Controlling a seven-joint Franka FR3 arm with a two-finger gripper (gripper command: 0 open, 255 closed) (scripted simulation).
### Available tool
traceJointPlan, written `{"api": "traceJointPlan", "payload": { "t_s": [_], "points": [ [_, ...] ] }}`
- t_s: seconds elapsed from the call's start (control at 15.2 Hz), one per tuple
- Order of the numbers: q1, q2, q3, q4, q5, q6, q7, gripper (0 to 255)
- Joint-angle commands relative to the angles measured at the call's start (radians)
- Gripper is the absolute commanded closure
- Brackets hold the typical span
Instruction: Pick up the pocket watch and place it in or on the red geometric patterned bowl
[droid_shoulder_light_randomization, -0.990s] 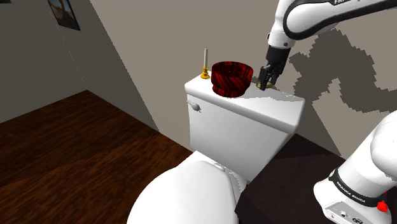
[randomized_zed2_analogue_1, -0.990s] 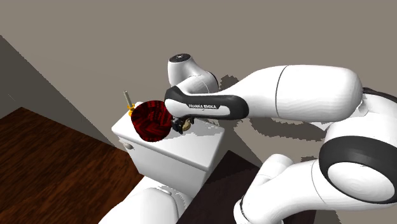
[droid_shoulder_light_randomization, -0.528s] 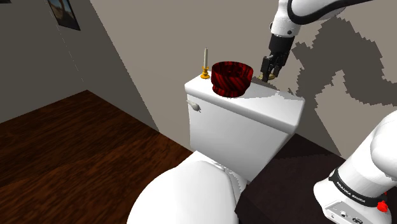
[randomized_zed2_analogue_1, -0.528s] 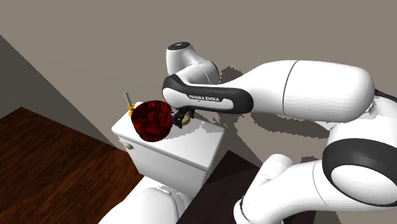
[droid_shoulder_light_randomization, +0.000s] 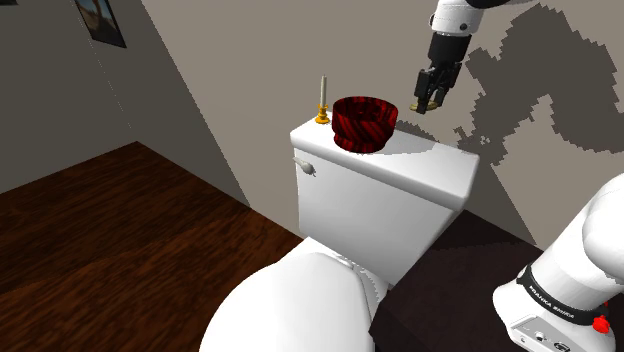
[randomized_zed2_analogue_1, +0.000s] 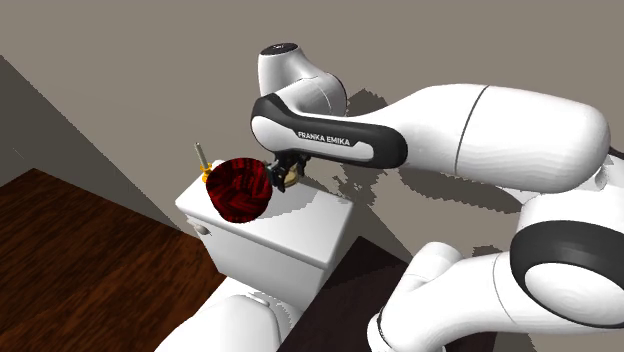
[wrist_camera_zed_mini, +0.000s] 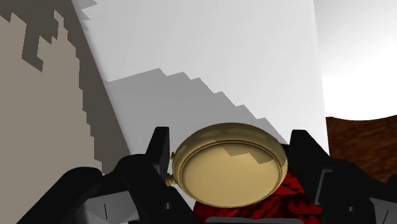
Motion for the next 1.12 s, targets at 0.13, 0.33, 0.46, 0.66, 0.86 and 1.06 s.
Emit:
{"api": "traceJointPlan", "payload": {
  "t_s": [0.13,0.33,0.46,0.66,0.86,1.06],
  "points": [
    [0.0,0.002,0.0,0.056,0.001,-0.054,-0.002,255],
    [0.0,0.005,0.001,0.099,0.001,-0.094,-0.002,255],
    [0.001,0.008,0.001,0.124,0.002,-0.117,-0.003,255],
    [0.017,0.108,0.029,0.213,0.017,-0.107,0.036,255],
    [0.032,0.21,0.055,0.314,0.027,-0.106,0.074,255],
    [0.047,0.316,0.078,0.428,0.032,-0.114,0.111,255]
  ]
}}
